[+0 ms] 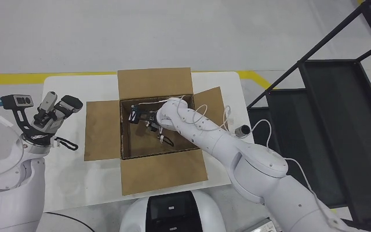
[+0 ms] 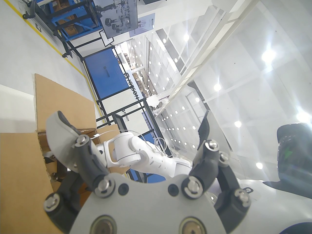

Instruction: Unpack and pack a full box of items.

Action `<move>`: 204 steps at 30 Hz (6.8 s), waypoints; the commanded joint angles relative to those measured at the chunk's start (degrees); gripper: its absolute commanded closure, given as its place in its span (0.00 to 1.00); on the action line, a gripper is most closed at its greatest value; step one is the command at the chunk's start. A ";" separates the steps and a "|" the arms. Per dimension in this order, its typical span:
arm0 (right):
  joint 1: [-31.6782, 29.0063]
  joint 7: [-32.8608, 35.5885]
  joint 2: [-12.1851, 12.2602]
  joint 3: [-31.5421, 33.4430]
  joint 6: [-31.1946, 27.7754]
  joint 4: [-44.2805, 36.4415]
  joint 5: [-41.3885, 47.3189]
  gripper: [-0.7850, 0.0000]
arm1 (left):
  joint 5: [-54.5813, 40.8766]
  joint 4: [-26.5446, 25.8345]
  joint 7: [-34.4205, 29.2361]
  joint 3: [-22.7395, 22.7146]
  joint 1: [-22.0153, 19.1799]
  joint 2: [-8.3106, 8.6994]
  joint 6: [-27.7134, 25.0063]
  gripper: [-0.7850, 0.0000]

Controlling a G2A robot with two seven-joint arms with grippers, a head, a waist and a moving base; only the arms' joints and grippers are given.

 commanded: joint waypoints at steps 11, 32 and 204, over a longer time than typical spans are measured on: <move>0.42 -0.69 -3.00 0.16 0.81 4.74 -0.24 0.44 | 0.00 0.00 0.00 0.00 0.00 0.00 0.00 0.00; 2.10 -2.14 -7.49 0.33 -0.83 12.94 -1.75 1.00 | 0.00 0.00 0.00 0.00 0.00 0.00 0.00 0.00; -75.19 -2.92 36.01 64.47 -1.05 -60.98 -24.27 0.91 | 0.00 0.00 0.00 0.00 0.00 0.00 0.00 0.00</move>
